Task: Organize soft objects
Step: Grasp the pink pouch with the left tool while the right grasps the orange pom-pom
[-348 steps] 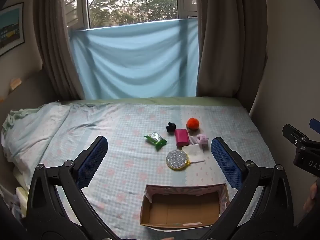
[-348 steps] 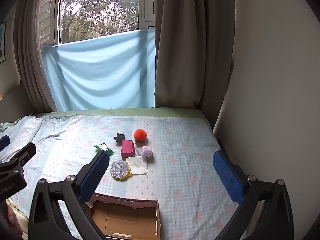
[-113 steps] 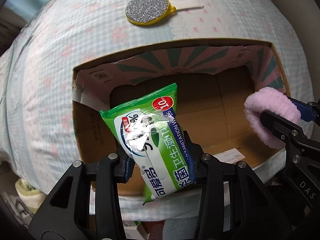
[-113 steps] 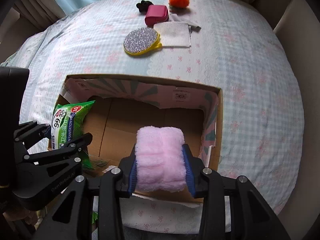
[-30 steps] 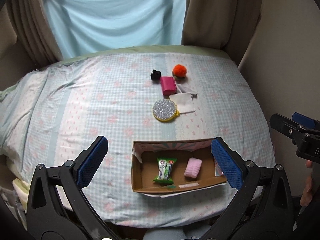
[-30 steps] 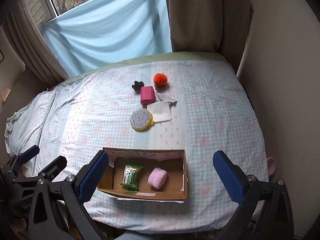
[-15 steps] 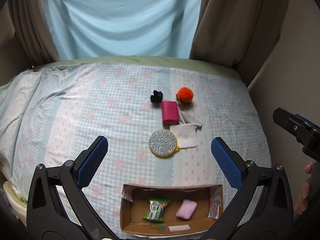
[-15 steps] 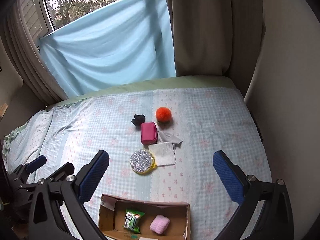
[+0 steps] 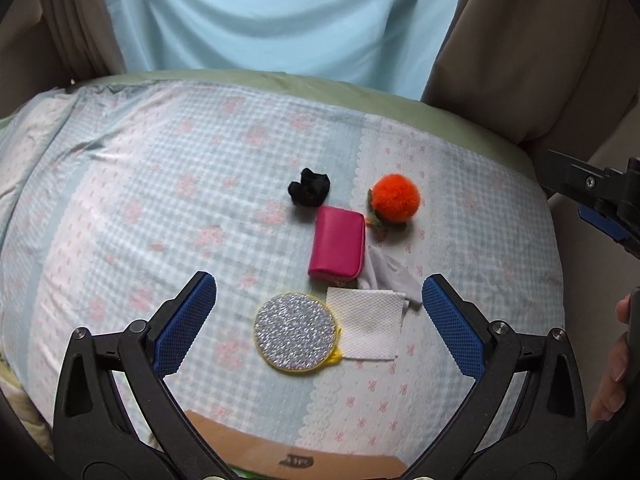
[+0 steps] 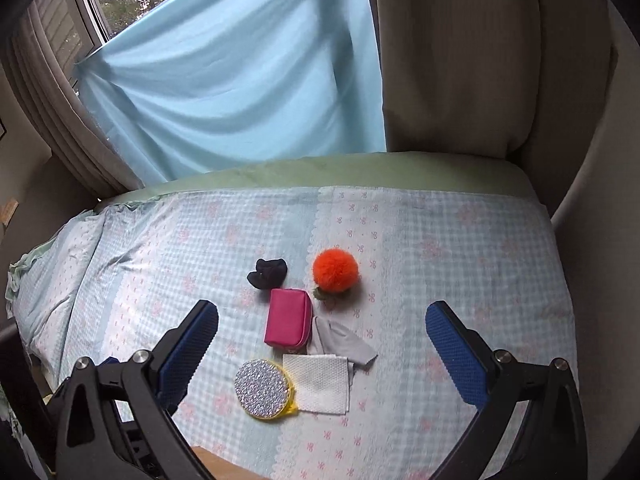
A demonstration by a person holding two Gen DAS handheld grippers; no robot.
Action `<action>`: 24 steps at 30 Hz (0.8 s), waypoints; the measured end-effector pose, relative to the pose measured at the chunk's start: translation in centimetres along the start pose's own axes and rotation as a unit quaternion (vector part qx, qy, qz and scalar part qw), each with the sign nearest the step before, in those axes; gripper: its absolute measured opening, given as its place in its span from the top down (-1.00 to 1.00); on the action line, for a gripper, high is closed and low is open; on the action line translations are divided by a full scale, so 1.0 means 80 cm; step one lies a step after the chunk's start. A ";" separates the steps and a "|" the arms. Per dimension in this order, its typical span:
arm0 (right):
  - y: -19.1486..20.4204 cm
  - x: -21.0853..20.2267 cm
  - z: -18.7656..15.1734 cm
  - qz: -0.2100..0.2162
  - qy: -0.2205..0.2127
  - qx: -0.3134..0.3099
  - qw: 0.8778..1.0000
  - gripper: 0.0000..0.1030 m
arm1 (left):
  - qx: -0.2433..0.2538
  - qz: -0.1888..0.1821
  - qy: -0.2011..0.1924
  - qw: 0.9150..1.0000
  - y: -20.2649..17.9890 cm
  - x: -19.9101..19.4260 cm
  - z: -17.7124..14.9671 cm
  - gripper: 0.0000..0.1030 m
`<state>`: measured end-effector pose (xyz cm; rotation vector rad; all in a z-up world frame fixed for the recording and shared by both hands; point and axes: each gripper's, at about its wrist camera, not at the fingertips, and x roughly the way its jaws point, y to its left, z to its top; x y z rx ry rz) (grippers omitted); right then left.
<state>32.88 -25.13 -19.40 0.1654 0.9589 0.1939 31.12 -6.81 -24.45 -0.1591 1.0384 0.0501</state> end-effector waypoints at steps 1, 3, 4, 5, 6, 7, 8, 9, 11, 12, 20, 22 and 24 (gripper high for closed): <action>-0.007 0.019 0.004 0.005 0.005 0.001 1.000 -1.00 | -0.002 -0.005 0.003 1.000 -0.004 0.023 0.001 -0.99; -0.023 0.060 0.009 0.018 0.014 0.006 1.000 -1.00 | -0.001 -0.006 0.008 1.000 -0.012 0.067 0.003 -0.99; -0.030 0.080 0.012 0.022 0.017 0.008 1.000 -1.00 | 0.000 -0.006 0.013 1.000 -0.016 0.090 0.004 -0.99; -0.037 0.099 0.013 0.025 0.022 0.010 0.999 -1.00 | -0.001 -0.007 0.017 1.000 -0.018 0.111 0.005 -0.99; -0.043 0.118 0.014 0.029 0.027 0.011 0.999 -1.00 | -0.003 -0.008 0.020 1.000 -0.019 0.132 0.005 -0.99; -0.049 0.136 0.014 0.033 0.032 0.014 0.999 -1.00 | -0.005 -0.008 0.022 1.000 -0.019 0.149 0.004 -0.99; -0.053 0.154 0.013 0.037 0.037 0.016 0.998 -1.00 | -0.008 -0.009 0.025 1.000 -0.019 0.166 0.004 -0.98; -0.059 0.173 0.014 0.039 0.042 0.019 0.998 -1.00 | -0.011 -0.010 0.029 0.999 -0.020 0.182 0.005 -0.98; -0.066 0.205 0.011 0.044 0.051 0.023 0.997 -1.00 | -0.014 -0.012 0.036 0.999 -0.020 0.209 0.006 -0.96; -0.068 0.220 0.011 0.045 0.054 0.026 0.997 -1.00 | -0.015 -0.010 0.038 0.999 -0.020 0.220 0.006 -0.95; -0.061 0.310 0.000 0.070 0.075 0.025 0.994 -0.68 | -0.006 -0.006 0.063 0.998 -0.023 0.287 0.005 -0.51; -0.058 0.327 -0.002 0.074 0.081 0.025 0.994 -0.57 | -0.004 -0.010 0.065 0.998 -0.024 0.296 0.004 -0.42; -0.057 0.340 -0.003 0.080 0.087 0.030 0.993 -0.36 | 0.002 -0.009 0.065 0.998 -0.027 0.300 0.005 -0.36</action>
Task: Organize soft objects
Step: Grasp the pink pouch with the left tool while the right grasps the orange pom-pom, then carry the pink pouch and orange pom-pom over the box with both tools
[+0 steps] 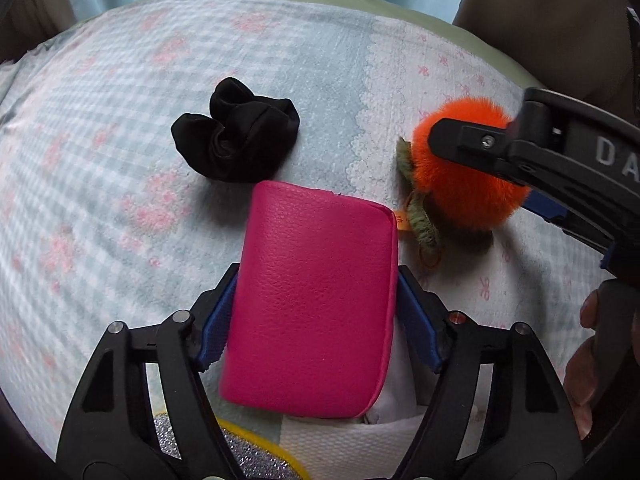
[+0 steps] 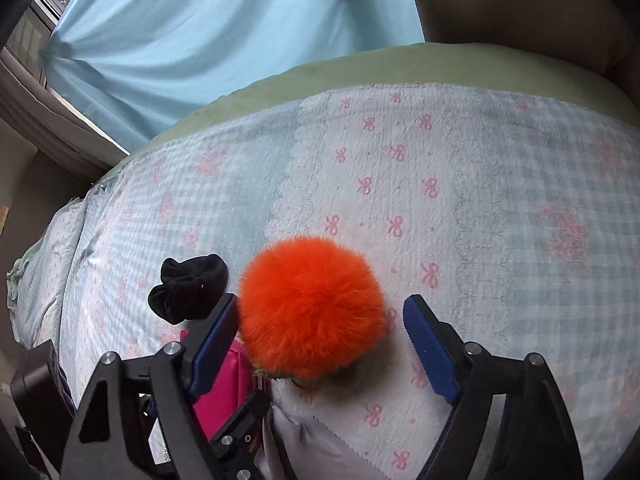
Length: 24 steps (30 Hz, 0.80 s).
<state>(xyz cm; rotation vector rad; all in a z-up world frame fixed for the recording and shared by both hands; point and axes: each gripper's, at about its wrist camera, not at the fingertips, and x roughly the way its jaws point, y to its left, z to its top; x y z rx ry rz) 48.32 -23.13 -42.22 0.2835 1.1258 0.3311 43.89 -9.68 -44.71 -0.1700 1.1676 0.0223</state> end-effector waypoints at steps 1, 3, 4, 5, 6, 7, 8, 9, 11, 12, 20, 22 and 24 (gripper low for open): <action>0.000 0.006 0.001 0.004 0.003 0.001 1.000 -0.22 | 0.004 0.000 0.000 1.000 -0.002 0.001 0.001 -0.30; 0.001 0.018 0.003 0.006 0.013 0.001 1.000 -0.01 | 0.009 -0.002 0.000 1.000 -0.004 0.001 0.002 -0.21; 0.000 0.023 0.003 0.008 0.018 0.001 1.000 0.08 | 0.009 -0.004 -0.001 1.000 -0.004 0.001 0.002 -0.15; -0.001 0.028 0.003 0.013 0.022 0.003 1.000 0.23 | 0.009 -0.006 -0.001 1.000 -0.004 -0.001 0.002 -0.09; -0.002 0.031 0.002 0.013 0.024 0.003 1.000 0.29 | 0.010 -0.007 -0.002 1.000 -0.004 -0.003 0.002 -0.06; -0.001 0.032 0.001 0.010 0.025 0.002 1.000 0.30 | 0.012 -0.007 -0.003 1.000 -0.004 -0.004 0.002 -0.01; -0.002 0.032 0.000 0.010 0.022 0.002 1.000 0.32 | 0.014 -0.007 -0.003 1.000 -0.005 -0.005 0.003 0.03; -0.002 0.031 0.000 0.011 0.020 0.002 1.000 0.33 | 0.014 -0.008 -0.003 1.000 -0.004 -0.006 0.003 0.05; -0.003 0.029 0.000 0.012 0.018 0.004 1.000 0.34 | 0.014 -0.009 -0.004 1.000 -0.004 -0.009 0.004 0.13; -0.003 0.028 -0.001 0.012 0.017 0.004 1.000 0.35 | 0.013 -0.009 -0.004 1.000 -0.004 -0.010 0.005 0.14; 0.005 0.002 0.003 0.010 0.000 0.004 1.000 0.36 | 0.010 -0.010 -0.005 1.000 -0.004 -0.035 0.007 0.29; 0.009 -0.010 0.004 0.007 -0.007 0.003 1.000 0.36 | 0.011 -0.012 -0.011 1.000 -0.004 -0.048 0.008 0.30; 0.013 -0.026 0.006 0.006 -0.014 0.004 1.000 0.36 | 0.014 -0.014 -0.019 1.000 -0.006 -0.066 0.009 0.30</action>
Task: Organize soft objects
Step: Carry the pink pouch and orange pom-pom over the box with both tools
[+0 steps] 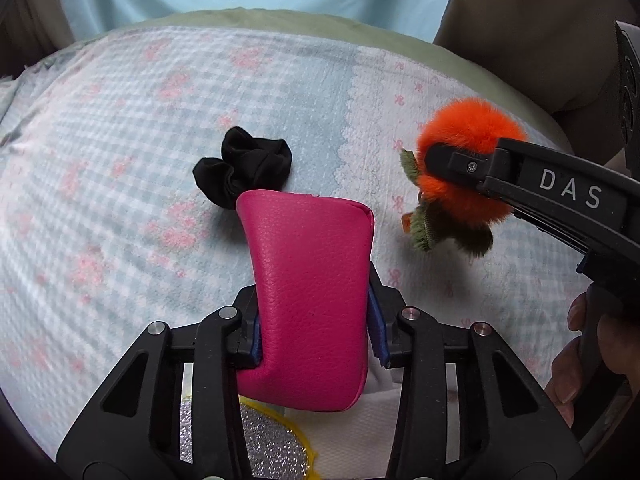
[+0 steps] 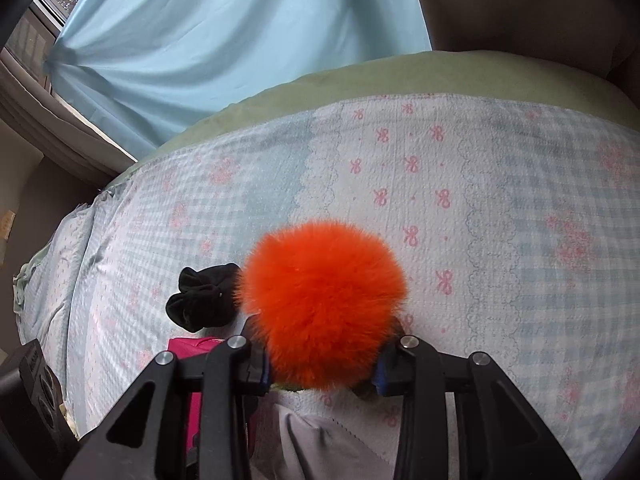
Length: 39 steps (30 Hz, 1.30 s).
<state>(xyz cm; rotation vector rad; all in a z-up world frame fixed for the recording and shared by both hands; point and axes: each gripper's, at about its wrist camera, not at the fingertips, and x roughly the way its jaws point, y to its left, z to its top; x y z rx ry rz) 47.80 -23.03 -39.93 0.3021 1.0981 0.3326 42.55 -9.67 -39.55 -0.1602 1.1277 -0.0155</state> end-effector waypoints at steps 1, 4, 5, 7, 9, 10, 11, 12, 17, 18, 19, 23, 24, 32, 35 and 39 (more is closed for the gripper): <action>0.002 -0.009 0.001 -0.001 -0.004 0.002 1.000 0.36 | 0.001 -0.002 -0.004 1.000 -0.001 -0.010 0.001 0.30; 0.010 -0.038 0.003 -0.001 -0.016 0.005 1.000 0.36 | 0.004 -0.007 -0.017 1.000 -0.005 -0.042 0.006 0.31; 0.013 -0.050 0.003 -0.002 -0.020 0.004 1.000 0.36 | 0.005 -0.008 -0.022 1.000 -0.007 -0.055 0.007 0.31; 0.020 -0.075 0.003 -0.003 -0.030 0.003 1.000 0.36 | 0.007 -0.013 -0.033 0.999 -0.009 -0.082 0.009 0.31; 0.029 -0.103 0.002 -0.004 -0.040 0.001 0.999 0.36 | 0.009 -0.016 -0.044 0.999 -0.012 -0.111 0.009 0.31; 0.034 -0.118 0.002 -0.004 -0.045 0.000 0.999 0.36 | 0.009 -0.018 -0.049 0.999 -0.013 -0.127 0.009 0.31; 0.038 -0.134 0.000 -0.004 -0.051 -0.001 0.999 0.36 | 0.009 -0.020 -0.053 0.998 -0.014 -0.143 0.007 0.31; 0.044 -0.150 -0.002 -0.005 -0.055 -0.002 0.998 0.36 | 0.009 -0.021 -0.058 0.998 -0.015 -0.159 0.006 0.31; 0.073 -0.235 -0.020 -0.007 -0.075 -0.007 0.997 0.36 | 0.008 -0.037 -0.076 0.996 -0.013 -0.252 -0.013 0.31; 0.080 -0.252 -0.025 -0.006 -0.078 -0.007 0.997 0.36 | 0.012 -0.038 -0.079 0.996 -0.013 -0.270 -0.018 0.31; 0.087 -0.270 -0.031 -0.004 -0.081 -0.009 0.997 0.36 | 0.017 -0.037 -0.082 0.996 -0.014 -0.288 -0.023 0.31; 0.116 -0.340 -0.058 -0.006 -0.096 -0.030 0.995 0.36 | 0.027 -0.038 -0.089 0.995 -0.008 -0.353 -0.049 0.31; 0.123 -0.354 -0.066 -0.005 -0.101 -0.035 0.994 0.36 | 0.030 -0.037 -0.091 0.995 -0.006 -0.366 -0.055 0.31; 0.168 -0.416 -0.142 -0.026 -0.120 -0.066 0.990 0.36 | 0.043 -0.038 -0.087 0.995 0.021 -0.413 -0.114 0.31; 0.178 -0.419 -0.176 -0.037 -0.119 -0.065 0.990 0.36 | 0.052 -0.043 -0.077 0.995 0.031 -0.411 -0.137 0.31; 0.187 -0.419 -0.220 -0.050 -0.116 -0.040 0.991 0.36 | 0.065 -0.062 -0.054 0.994 0.052 -0.408 -0.167 0.31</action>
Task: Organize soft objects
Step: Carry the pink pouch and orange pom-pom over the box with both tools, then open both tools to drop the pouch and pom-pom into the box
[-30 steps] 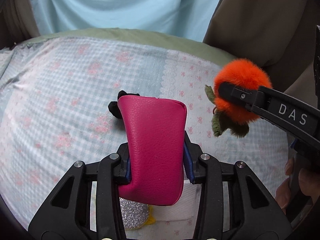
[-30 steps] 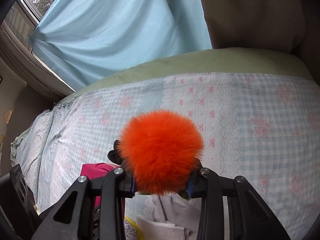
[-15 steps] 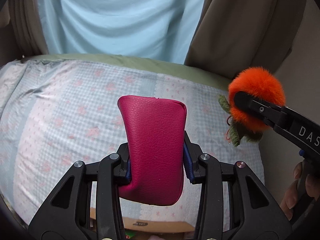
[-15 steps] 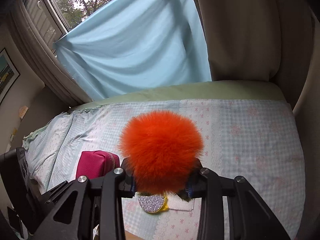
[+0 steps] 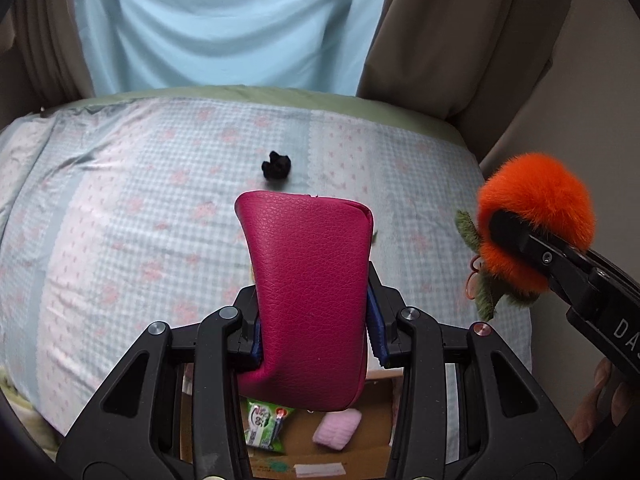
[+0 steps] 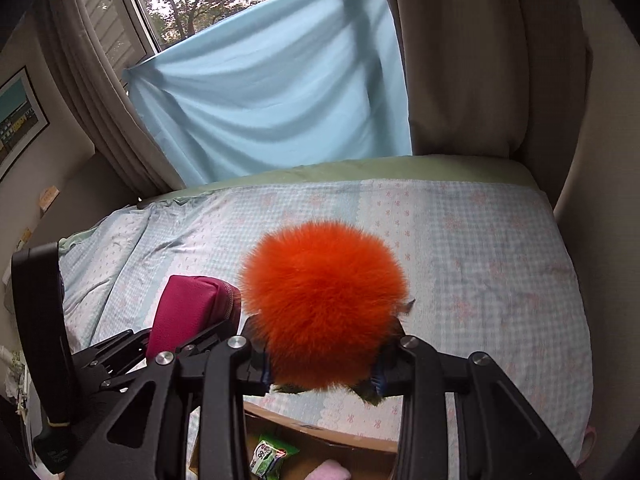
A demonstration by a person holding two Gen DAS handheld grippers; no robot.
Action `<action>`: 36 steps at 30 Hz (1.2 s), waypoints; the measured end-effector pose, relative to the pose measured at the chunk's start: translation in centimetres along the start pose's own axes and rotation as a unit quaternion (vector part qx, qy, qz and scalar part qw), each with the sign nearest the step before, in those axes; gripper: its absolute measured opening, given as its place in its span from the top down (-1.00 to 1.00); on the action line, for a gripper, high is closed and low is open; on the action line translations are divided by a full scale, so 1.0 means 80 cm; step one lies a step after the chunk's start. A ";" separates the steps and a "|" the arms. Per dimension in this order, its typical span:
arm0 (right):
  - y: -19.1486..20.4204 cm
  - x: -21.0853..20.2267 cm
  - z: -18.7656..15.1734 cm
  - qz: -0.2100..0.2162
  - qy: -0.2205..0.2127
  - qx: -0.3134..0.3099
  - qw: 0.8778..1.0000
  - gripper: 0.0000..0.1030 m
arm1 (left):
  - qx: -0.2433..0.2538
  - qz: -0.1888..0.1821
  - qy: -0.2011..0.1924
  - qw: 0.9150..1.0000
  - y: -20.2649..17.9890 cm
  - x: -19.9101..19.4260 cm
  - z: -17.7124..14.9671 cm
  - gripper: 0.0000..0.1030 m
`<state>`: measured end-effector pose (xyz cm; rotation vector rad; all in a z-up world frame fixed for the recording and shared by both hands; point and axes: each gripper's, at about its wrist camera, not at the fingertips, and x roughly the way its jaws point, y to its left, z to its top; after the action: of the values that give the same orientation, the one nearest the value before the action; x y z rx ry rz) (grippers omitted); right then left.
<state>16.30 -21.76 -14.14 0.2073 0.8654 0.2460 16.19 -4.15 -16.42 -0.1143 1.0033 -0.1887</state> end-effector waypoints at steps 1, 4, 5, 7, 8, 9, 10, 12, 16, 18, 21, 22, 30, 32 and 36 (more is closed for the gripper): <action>0.004 -0.003 -0.010 -0.006 0.001 0.007 1.000 0.36 | 0.003 -0.007 0.008 1.000 0.005 -0.001 -0.008 0.31; 0.018 -0.014 -0.041 -0.031 0.005 0.030 0.999 0.36 | 0.024 -0.020 0.026 0.999 0.019 -0.006 -0.030 0.31; 0.023 -0.018 -0.050 -0.039 0.006 0.039 0.998 0.36 | 0.033 -0.025 0.033 0.999 0.022 -0.006 -0.036 0.31; 0.035 -0.024 -0.069 -0.060 0.010 0.052 0.997 0.36 | 0.052 -0.032 0.042 0.997 0.030 -0.011 -0.051 0.31; 0.040 -0.025 -0.078 -0.068 0.013 0.060 0.996 0.36 | 0.063 -0.035 0.047 0.996 0.033 -0.014 -0.059 0.31; 0.044 -0.026 -0.088 -0.074 0.018 0.070 0.995 0.36 | 0.073 -0.036 0.051 0.995 0.035 -0.016 -0.068 0.31; 0.048 -0.027 -0.098 -0.079 0.020 0.079 0.994 0.36 | 0.081 -0.036 0.055 0.995 0.038 -0.018 -0.077 0.31; 0.055 -0.027 -0.118 -0.088 0.028 0.095 0.991 0.36 | 0.089 -0.036 0.064 0.993 0.042 -0.018 -0.092 0.31; 0.064 -0.028 -0.151 -0.092 0.051 0.104 0.989 0.36 | 0.082 -0.029 0.079 0.993 0.045 -0.017 -0.123 0.31; 0.066 -0.026 -0.163 -0.092 0.061 0.104 0.988 0.36 | 0.075 -0.022 0.091 0.993 0.044 -0.013 -0.140 0.31; 0.063 -0.023 -0.183 -0.090 0.082 0.102 0.987 0.36 | 0.069 -0.017 0.110 0.991 0.040 -0.003 -0.166 0.31; 0.061 -0.020 -0.190 -0.091 0.091 0.099 0.987 0.36 | 0.071 -0.014 0.118 0.990 0.038 0.003 -0.174 0.31; 0.049 0.024 -0.249 -0.090 0.176 0.087 0.976 0.36 | 0.077 0.010 0.187 0.979 0.050 0.056 -0.226 0.31; 0.042 0.039 -0.260 -0.085 0.197 0.091 0.972 0.36 | 0.077 0.019 0.205 0.976 0.057 0.071 -0.231 0.31; 0.027 0.070 -0.272 -0.088 0.232 0.097 0.964 0.36 | 0.086 0.029 0.227 0.970 0.065 0.101 -0.236 0.31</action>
<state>2.74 -16.30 -31.32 0.2579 1.3698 0.0393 4.98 -0.94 -34.09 0.1231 1.4387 -0.2543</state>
